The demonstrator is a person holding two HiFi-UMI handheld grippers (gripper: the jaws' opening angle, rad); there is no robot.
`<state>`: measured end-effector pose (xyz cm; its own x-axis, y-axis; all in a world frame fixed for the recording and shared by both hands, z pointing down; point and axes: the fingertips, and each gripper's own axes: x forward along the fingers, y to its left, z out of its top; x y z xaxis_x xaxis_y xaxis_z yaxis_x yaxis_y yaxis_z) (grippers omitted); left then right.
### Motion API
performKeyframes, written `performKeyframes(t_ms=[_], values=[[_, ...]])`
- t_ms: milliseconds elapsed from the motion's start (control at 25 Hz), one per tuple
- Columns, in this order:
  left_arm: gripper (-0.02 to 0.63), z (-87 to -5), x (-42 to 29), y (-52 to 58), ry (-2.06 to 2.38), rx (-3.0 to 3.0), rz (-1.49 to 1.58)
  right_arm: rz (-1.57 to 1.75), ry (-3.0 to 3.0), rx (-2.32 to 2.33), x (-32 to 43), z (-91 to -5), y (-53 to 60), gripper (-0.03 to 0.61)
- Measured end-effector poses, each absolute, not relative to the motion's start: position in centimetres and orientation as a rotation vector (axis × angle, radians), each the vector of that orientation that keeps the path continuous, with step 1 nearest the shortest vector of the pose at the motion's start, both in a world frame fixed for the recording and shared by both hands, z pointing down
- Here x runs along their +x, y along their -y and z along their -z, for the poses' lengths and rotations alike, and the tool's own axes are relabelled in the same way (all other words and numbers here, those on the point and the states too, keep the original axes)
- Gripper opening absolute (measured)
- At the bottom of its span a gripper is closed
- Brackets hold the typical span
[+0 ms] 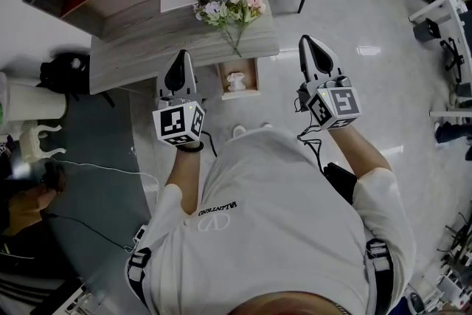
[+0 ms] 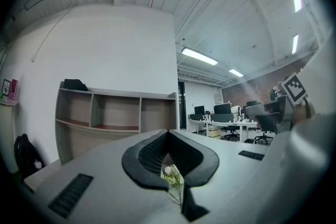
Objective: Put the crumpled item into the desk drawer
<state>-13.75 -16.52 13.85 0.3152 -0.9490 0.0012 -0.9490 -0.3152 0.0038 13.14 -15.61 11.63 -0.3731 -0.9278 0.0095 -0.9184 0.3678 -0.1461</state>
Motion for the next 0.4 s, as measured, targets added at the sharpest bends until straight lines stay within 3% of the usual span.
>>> performKeyframes(t_ms=[400], values=[[0.002,-14.26,-13.58,16.76,1.826,2.535,-0.003,0.194,-2.552,-1.717,12.94,-11.93,15.77,-0.003]])
